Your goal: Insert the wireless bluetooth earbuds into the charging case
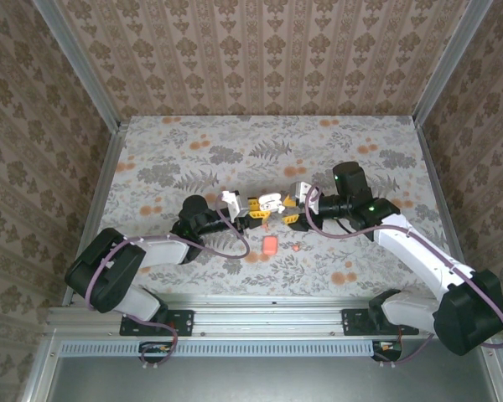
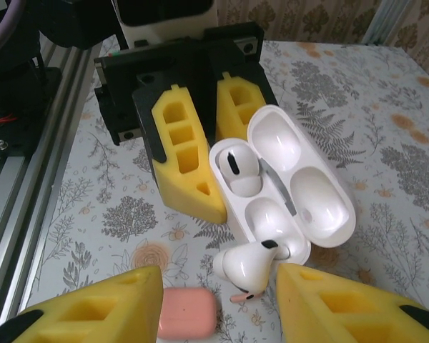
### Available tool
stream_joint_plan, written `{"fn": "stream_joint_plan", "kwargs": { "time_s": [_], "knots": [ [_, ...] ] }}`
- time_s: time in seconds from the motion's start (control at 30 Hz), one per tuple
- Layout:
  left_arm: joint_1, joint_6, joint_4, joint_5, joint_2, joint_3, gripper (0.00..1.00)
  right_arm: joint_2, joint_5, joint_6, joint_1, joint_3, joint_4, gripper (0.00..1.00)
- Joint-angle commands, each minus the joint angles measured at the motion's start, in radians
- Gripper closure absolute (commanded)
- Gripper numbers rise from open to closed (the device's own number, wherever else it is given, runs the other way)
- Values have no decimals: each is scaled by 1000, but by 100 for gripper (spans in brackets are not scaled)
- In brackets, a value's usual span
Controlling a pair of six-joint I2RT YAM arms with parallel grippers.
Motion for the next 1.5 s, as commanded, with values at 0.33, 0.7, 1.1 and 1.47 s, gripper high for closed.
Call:
{"fn": "stream_joint_plan", "kwargs": {
  "time_s": [0.33, 0.7, 1.1, 1.47],
  "knots": [
    [2, 10, 14, -5, -29, -11, 94, -76, 53, 52, 14, -29, 74, 50],
    [4, 4, 18, -5, -25, -8, 94, -157, 127, 108, 25, -107, 37, 57],
    [11, -22, 21, -84, -9, -17, 95, -138, 328, 318, 50, -176, 82, 60],
    [50, -112, 80, -227, 35, -48, 95, -111, 338, 523, 99, -164, 1, 59]
  ]
}}
